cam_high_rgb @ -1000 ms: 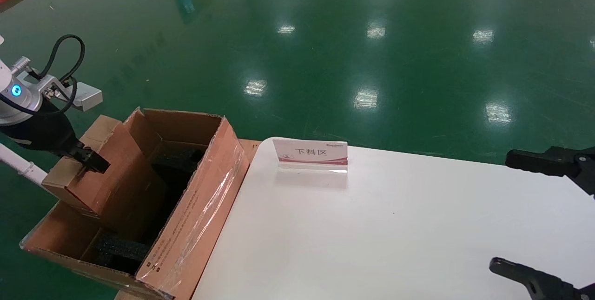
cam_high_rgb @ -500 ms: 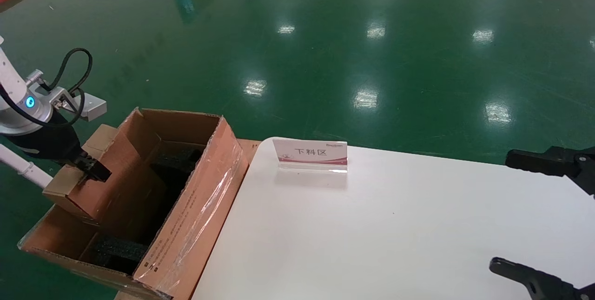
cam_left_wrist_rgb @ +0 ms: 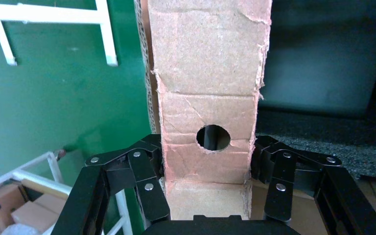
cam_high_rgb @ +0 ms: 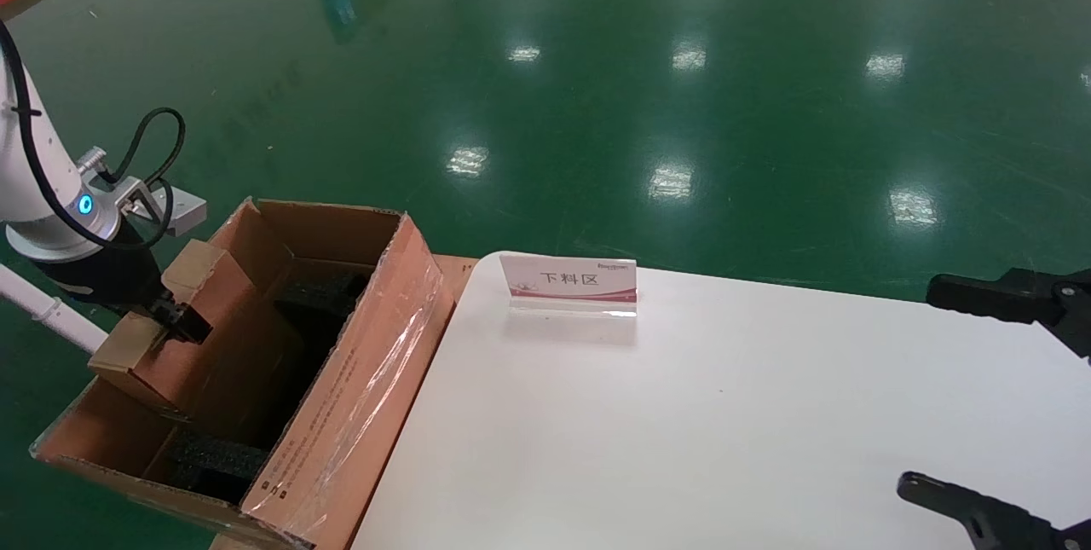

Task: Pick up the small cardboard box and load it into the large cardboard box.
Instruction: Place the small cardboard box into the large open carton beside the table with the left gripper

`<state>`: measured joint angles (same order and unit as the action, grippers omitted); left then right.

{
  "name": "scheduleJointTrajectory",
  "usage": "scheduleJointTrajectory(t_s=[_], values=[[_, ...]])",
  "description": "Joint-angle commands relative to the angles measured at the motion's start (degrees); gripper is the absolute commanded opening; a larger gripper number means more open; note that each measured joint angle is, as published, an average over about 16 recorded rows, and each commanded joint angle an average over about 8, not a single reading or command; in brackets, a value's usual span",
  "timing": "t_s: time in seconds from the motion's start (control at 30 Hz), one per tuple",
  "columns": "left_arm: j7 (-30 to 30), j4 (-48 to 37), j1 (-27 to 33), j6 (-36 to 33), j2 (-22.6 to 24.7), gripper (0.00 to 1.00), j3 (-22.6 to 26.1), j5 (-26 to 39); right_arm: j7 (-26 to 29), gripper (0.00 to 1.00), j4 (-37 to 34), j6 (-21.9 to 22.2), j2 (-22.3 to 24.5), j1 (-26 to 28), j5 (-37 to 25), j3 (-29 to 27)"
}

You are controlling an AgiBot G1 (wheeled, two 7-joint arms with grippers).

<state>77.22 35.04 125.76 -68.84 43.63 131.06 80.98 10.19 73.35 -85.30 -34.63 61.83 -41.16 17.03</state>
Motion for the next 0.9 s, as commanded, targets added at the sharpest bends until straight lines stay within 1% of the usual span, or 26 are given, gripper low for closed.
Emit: scheduleJointTrajectory(t_s=[0.03,0.23,0.27,0.3,0.9], values=[[0.39,-0.23,-0.62,-0.12,0.17,0.10,0.24,0.14,0.00,1.00,0.00,0.00,0.00,0.00,0.00,0.01],[0.83,-0.71,-1.48,0.04,0.51,0.85,0.36,0.10,-0.01,1.00,-0.01,0.02,0.01,-0.01,0.01,0.01],[0.87,-0.76,-1.56,0.07,0.55,0.96,0.36,0.08,-0.01,1.00,-0.01,0.02,0.01,-0.01,0.01,0.01],[0.87,-0.79,-1.58,0.04,0.56,1.00,0.36,0.09,-0.01,1.00,-0.01,0.02,0.01,-0.01,0.01,0.01],[0.69,-0.60,-1.23,-0.26,0.34,1.00,0.41,0.32,-0.01,1.00,-0.01,0.02,0.01,-0.01,0.02,0.01]])
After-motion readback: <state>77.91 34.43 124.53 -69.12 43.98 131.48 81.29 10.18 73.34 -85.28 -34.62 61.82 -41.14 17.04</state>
